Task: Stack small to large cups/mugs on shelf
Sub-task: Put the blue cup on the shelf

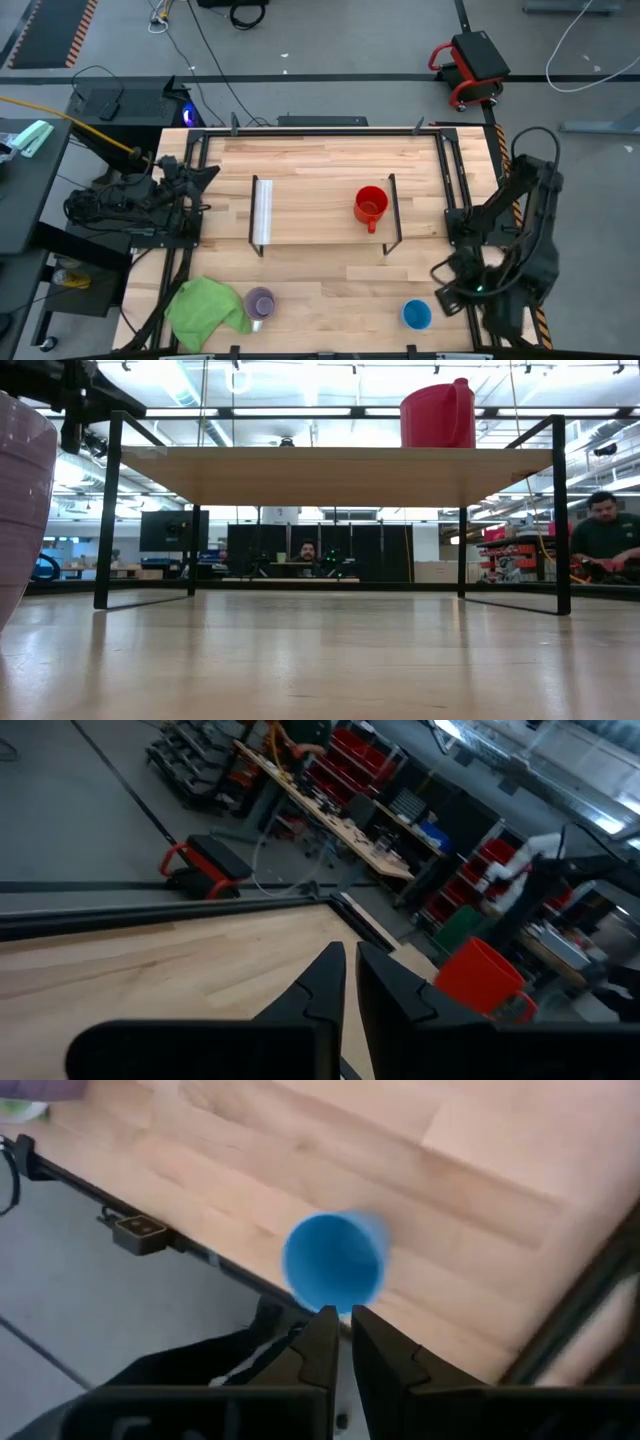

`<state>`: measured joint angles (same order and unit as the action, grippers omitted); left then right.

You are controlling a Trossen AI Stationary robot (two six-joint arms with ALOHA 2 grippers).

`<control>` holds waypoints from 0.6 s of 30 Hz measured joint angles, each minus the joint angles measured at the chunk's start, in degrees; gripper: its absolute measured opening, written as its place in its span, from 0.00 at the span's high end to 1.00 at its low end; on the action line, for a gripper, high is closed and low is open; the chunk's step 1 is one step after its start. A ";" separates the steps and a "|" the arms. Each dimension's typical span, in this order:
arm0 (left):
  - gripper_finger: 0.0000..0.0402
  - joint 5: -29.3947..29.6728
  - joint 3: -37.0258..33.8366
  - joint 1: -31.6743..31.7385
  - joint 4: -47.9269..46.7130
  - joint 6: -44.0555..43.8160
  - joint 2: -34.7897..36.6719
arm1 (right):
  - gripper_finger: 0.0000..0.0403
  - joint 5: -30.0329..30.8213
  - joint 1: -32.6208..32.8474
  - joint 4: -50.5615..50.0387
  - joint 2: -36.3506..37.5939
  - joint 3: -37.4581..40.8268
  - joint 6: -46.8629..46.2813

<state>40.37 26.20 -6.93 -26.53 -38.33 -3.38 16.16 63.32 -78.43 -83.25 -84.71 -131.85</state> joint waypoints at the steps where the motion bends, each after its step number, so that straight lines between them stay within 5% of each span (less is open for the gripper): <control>1: 0.92 -0.98 0.00 0.01 -0.07 0.00 0.00 | 0.90 -0.17 -0.64 1.19 -1.10 0.00 0.00; 7: 0.91 -5.25 0.00 0.00 -2.20 -0.03 0.01 | 0.89 -6.94 -2.78 3.18 -8.00 0.00 2.73; 18: 0.91 -5.61 0.00 0.01 -3.45 0.02 0.00 | 0.81 -7.25 -2.83 -1.64 -13.65 0.00 4.25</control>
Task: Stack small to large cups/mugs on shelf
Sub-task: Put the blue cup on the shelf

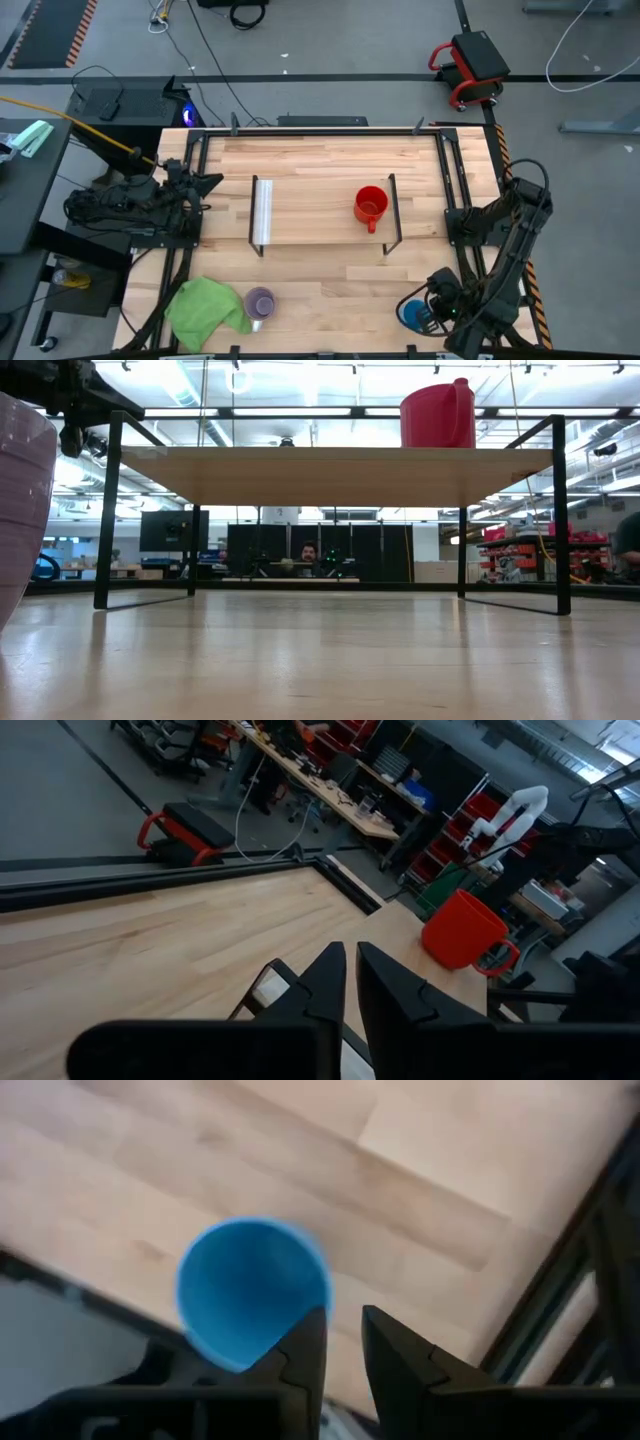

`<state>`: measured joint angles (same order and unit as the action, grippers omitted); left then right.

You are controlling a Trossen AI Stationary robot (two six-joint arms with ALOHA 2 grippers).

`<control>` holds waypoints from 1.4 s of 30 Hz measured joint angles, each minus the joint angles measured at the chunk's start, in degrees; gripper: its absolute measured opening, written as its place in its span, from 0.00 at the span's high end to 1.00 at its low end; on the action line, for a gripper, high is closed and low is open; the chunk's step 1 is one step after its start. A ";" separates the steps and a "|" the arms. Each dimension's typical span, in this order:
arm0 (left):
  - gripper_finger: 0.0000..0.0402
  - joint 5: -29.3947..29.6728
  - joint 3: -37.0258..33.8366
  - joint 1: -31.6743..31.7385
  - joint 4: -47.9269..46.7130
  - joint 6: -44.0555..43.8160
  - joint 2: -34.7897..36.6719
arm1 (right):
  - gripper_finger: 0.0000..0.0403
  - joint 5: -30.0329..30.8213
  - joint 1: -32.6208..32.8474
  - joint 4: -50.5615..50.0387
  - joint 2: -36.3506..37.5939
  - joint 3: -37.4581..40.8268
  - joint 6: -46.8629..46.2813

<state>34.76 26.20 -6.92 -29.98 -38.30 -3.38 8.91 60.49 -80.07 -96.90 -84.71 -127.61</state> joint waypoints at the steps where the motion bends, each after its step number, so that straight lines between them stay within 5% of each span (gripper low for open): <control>1: 0.92 0.00 0.00 0.00 -0.02 0.00 0.02 | 0.80 0.01 0.00 -0.89 -0.29 0.02 -0.24; 24: 0.91 0.04 0.00 0.00 -0.56 -1.60 0.00 | 0.73 -1.56 -0.34 15.70 -0.09 12.34 0.32; 42: 0.93 0.07 0.00 -0.01 -1.68 -1.65 0.00 | 0.89 -4.77 -4.88 19.19 -0.09 14.14 3.20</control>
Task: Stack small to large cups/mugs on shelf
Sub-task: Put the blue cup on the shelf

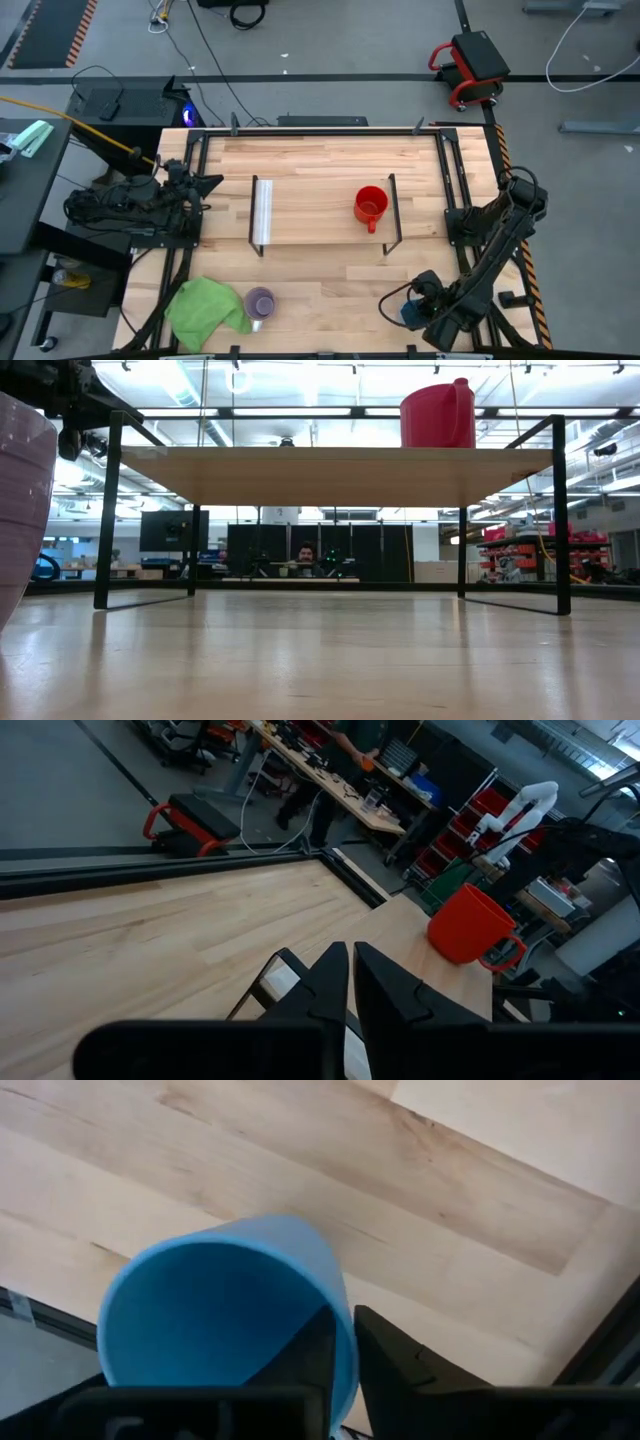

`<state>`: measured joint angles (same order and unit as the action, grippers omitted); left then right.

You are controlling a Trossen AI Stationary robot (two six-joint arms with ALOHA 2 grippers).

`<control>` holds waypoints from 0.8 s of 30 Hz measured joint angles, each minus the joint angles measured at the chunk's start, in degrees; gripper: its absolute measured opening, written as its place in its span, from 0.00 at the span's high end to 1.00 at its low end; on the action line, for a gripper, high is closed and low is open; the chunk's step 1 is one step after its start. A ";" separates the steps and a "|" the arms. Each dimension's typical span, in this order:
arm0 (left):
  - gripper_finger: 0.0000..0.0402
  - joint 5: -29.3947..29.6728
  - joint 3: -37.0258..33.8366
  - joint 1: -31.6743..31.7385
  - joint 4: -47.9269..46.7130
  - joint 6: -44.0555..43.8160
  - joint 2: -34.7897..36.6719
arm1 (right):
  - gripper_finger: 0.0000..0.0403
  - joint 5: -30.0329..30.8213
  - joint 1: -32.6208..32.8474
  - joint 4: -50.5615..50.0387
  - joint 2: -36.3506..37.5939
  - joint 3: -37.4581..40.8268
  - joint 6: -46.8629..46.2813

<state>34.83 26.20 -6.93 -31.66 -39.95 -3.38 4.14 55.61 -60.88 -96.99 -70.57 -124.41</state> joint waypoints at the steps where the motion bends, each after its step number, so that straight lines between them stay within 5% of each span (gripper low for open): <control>1: 0.93 0.00 0.00 0.00 0.01 0.00 0.01 | 0.91 -0.02 -0.30 0.00 0.00 0.00 0.33; 14: 0.95 0.00 0.00 -0.01 0.02 0.00 0.02 | 0.98 -3.36 -6.41 -0.09 -0.04 -3.36 13.29; 24: 0.94 0.00 0.00 0.00 -0.05 0.01 0.01 | 0.99 -5.70 -15.93 -11.66 -0.05 -17.99 32.21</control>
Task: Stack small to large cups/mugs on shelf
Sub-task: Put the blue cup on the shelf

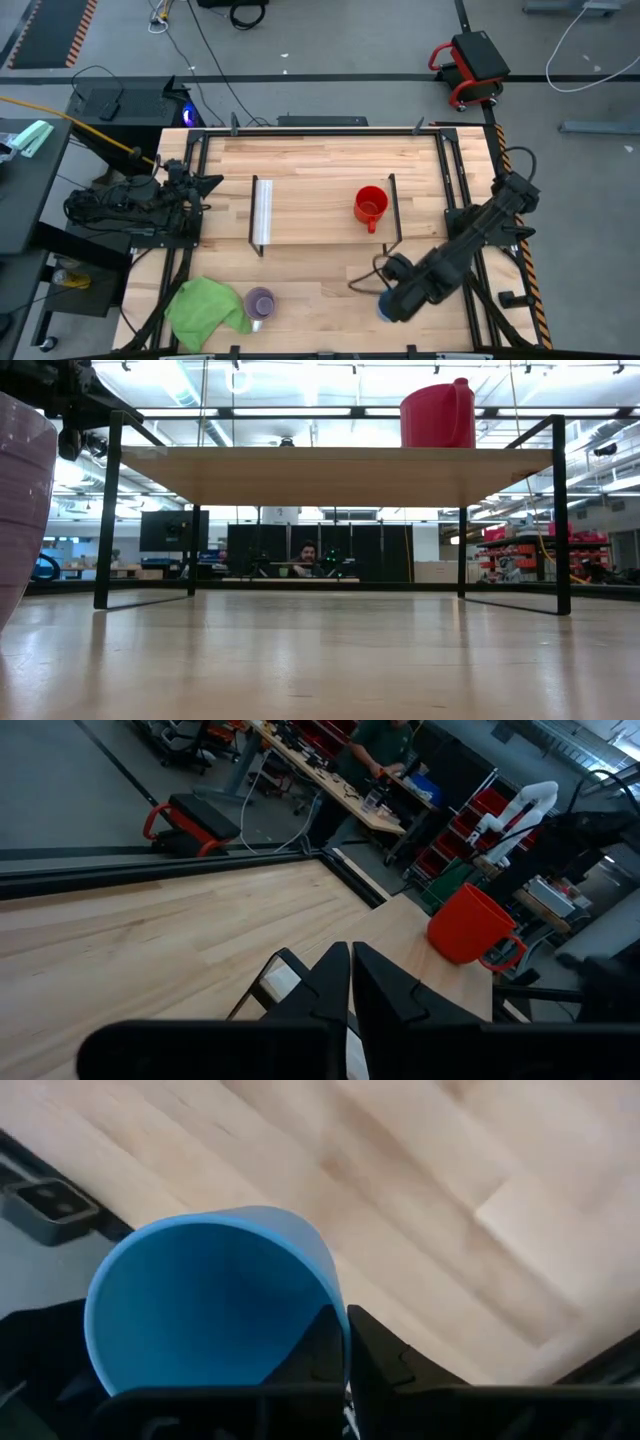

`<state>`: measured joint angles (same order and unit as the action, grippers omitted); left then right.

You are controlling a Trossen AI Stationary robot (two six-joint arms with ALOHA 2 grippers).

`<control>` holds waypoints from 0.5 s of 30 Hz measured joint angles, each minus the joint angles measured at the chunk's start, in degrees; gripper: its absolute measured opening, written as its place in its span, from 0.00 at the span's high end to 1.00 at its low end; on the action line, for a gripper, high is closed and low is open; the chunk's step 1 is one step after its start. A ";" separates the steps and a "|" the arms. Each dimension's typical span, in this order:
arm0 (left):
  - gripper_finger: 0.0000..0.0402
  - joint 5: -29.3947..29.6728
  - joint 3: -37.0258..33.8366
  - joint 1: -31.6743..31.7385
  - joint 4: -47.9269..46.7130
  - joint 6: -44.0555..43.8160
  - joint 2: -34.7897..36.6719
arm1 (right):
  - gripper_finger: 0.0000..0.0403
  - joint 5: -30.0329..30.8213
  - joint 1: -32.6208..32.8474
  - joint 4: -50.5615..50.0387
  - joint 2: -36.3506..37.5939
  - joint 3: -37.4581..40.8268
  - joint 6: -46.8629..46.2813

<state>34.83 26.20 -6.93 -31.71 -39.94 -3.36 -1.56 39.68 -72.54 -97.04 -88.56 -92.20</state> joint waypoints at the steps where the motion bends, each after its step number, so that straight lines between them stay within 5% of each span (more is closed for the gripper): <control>1: 0.95 -0.01 0.00 -0.01 -0.07 0.00 -0.01 | 0.99 0.00 -1.04 -1.82 0.01 -1.85 1.87; 15: 0.95 0.00 0.00 0.01 -1.63 -1.46 0.00 | 0.99 1.95 -17.22 -16.23 0.05 -20.11 28.62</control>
<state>34.83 26.20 -6.92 -33.34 -41.41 -3.36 0.38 22.46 -88.77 -96.99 -108.67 -63.58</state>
